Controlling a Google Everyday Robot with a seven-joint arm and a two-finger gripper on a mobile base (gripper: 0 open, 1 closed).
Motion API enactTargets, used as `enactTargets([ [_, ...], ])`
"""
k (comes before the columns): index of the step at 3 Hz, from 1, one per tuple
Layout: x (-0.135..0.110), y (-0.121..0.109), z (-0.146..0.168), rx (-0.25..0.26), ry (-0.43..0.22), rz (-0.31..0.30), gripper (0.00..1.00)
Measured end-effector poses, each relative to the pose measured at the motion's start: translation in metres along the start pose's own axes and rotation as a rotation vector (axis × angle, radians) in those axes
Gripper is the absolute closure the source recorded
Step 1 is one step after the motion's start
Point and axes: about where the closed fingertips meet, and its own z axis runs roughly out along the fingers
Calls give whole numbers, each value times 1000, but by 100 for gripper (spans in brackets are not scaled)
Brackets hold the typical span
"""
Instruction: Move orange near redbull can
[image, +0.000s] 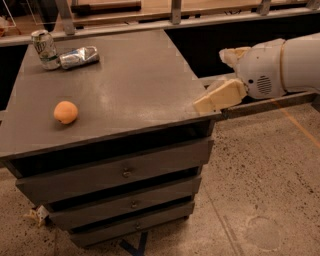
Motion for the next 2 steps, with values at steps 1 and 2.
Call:
enactTargets([
  [1, 0, 0, 0, 0, 0, 0, 0],
  [2, 11, 16, 18, -65, -10, 47, 0],
])
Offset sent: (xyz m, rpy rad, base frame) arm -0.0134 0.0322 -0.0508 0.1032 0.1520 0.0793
